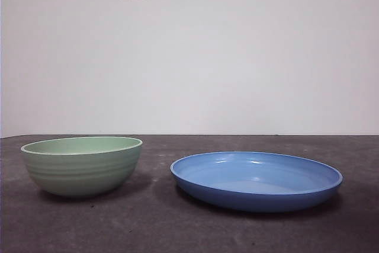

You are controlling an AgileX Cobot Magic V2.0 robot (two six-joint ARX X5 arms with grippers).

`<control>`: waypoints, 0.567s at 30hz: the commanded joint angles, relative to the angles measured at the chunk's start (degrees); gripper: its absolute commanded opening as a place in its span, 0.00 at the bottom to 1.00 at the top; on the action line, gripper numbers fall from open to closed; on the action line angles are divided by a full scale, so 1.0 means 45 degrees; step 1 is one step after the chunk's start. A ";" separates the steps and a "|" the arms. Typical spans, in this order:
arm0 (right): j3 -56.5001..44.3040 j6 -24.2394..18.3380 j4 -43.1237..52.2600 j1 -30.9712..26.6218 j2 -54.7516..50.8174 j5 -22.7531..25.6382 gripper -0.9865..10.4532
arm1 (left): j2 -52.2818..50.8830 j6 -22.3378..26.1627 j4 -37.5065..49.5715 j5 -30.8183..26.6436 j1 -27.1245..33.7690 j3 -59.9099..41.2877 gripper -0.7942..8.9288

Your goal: Place the green bowl on the blue plate

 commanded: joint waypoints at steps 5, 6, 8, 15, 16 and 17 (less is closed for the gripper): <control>0.0330 0.2443 0.0228 0.0005 0.0010 -0.0369 0.11 | 0.0068 -0.2443 0.0029 0.2021 0.0015 -0.0078 0.12; 0.0491 0.2584 0.0121 0.0005 0.0092 -0.0364 0.11 | 0.0126 -0.2764 0.0068 0.2472 -0.0005 0.0039 0.12; 0.0981 0.3249 -0.0248 0.0005 0.0374 -0.0369 0.11 | 0.0369 -0.3861 0.0233 0.2822 -0.0092 0.0427 0.12; 0.3361 0.4401 -0.0583 0.0005 0.2589 -0.1375 0.11 | 0.1982 -0.4420 0.0573 0.2992 -0.0233 0.2569 0.12; 0.3740 0.4391 -0.0607 0.0005 0.2973 -0.1554 0.11 | 0.2312 -0.4425 0.0505 0.3070 -0.0233 0.2963 0.12; 0.4163 0.4391 -0.0685 0.0005 0.3395 -0.1705 0.11 | 0.2744 -0.4396 0.0418 0.3245 -0.0233 0.3453 0.12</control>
